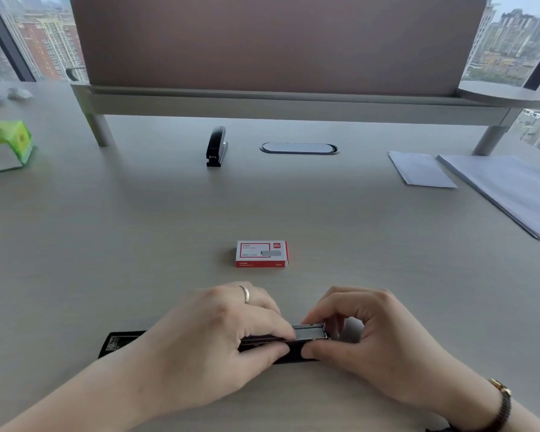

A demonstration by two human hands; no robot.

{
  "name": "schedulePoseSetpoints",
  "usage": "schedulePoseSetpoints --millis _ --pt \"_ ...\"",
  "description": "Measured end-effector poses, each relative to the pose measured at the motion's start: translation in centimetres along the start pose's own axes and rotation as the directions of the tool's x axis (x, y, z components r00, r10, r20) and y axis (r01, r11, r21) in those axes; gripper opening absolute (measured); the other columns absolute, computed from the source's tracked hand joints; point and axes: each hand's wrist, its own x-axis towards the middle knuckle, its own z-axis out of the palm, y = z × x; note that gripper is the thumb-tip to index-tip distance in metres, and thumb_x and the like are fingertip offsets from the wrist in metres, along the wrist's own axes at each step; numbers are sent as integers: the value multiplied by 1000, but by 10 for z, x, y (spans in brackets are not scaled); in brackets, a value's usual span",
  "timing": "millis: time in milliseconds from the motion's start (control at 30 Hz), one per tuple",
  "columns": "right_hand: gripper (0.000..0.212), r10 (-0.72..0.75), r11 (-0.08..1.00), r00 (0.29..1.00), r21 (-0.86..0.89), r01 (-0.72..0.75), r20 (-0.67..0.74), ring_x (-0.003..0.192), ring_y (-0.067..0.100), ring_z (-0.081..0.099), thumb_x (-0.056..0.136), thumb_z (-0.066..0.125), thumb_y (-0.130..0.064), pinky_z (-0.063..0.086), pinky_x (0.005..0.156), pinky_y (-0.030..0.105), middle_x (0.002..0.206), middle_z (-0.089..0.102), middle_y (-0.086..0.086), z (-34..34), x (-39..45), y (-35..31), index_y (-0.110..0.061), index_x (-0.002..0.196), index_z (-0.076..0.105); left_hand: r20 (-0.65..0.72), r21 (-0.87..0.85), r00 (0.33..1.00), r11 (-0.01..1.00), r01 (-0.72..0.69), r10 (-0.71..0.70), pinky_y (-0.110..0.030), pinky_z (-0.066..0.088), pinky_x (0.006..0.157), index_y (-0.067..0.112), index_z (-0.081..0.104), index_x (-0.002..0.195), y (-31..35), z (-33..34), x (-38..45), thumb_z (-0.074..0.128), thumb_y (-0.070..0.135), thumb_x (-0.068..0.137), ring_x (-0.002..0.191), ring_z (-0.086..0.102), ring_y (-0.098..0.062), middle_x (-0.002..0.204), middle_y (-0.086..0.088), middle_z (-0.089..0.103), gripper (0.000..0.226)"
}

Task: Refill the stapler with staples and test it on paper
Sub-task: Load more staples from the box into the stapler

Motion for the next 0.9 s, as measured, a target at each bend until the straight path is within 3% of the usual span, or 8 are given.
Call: schedulePoseSetpoints --millis 267,367,500,600,800,900 --pt "19 -20 1000 1000 -4 19 -15 73 16 61 68 84 -34 52 66 30 83 68 -8 4 0 2 -34 84 75 20 3 1000 1000 11 -11 -18 51 78 48 60 111 3 -3 -3 63 46 84 90 59 10 101 29 63 27" --pt "20 -21 1000 999 -16 20 -26 67 12 57 68 86 -31 45 58 20 82 66 -7 5 0 2 -35 84 73 -15 -53 997 996 71 -72 -13 48 73 46 54 105 -1 -9 -10 74 41 79 86 60 5 101 31 62 32" --pt "19 -11 1000 1000 -11 11 -26 63 7 53 68 86 -31 40 57 15 81 64 -6 6 -1 4 -33 82 74 1 2 980 980 198 -198 -12 47 72 51 51 102 -16 -21 -28 77 52 73 90 57 3 110 39 52 40" --pt "16 6 1000 1000 -14 -6 -18 64 5 54 69 86 -32 40 58 14 84 65 -5 7 0 4 -30 81 76 35 -7 965 965 260 -260 -12 46 68 51 53 101 -24 -30 -40 76 53 73 88 59 -2 103 29 61 36" --pt "17 19 999 1000 -34 -19 -10 61 2 52 70 86 -33 38 56 13 84 65 -1 8 0 2 -24 80 76 110 82 951 956 281 -289 -12 44 66 49 58 102 -22 -43 -48 69 52 81 87 58 2 97 29 61 24" --pt "17 22 999 1000 -48 -22 -13 61 2 52 70 86 -34 38 56 13 83 65 -1 9 0 2 -24 79 76 126 212 949 942 259 -289 -14 46 73 51 58 104 -14 -52 -43 65 60 80 86 56 5 97 29 60 26"
